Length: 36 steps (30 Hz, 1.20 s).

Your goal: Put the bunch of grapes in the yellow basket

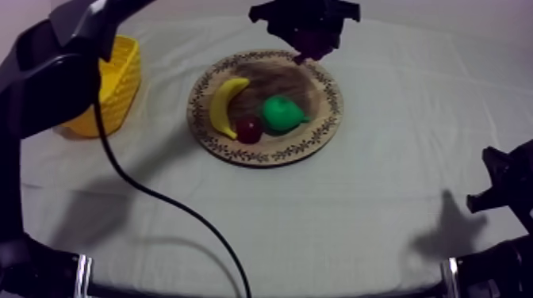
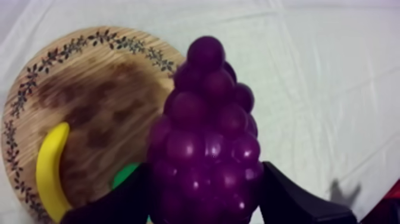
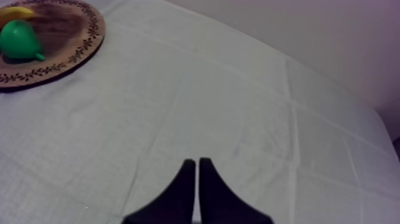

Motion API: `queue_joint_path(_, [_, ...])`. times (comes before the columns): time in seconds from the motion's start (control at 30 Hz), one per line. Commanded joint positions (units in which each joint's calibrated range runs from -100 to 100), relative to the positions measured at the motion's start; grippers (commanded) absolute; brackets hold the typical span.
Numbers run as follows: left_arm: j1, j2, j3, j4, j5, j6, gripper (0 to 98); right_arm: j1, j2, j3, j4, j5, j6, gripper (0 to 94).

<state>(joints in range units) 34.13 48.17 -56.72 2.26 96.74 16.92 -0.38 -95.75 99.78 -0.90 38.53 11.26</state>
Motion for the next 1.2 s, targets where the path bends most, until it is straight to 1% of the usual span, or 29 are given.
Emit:
queue_joint_path(0.0, [0.2,-3.6,2.9,0.08,-0.2,0.2,40.9,0.0,0.0,0.0,0.0,0.0,0.0,0.3])
queue_joint_path(0.27, [-0.1,-10.0,11.6,0.03,-1.4,0.4,41.1,0.0,0.0,0.0,0.0,0.0,0.0,0.3])
queue_joint_path(0.53, [-2.8,-15.4,20.9,-0.40,-2.6,0.2,41.1,0.0,0.0,0.0,0.0,0.0,0.0,0.3])
queue_joint_path(0.83, [-9.5,-22.5,30.6,-1.00,-3.0,-0.7,40.7,0.0,0.0,0.0,0.0,0.0,0.0,0.3])
queue_joint_path(1.17, [-18.2,-26.7,36.3,-1.67,-3.0,-3.0,40.9,0.0,0.0,0.0,0.0,0.0,0.0,0.3])
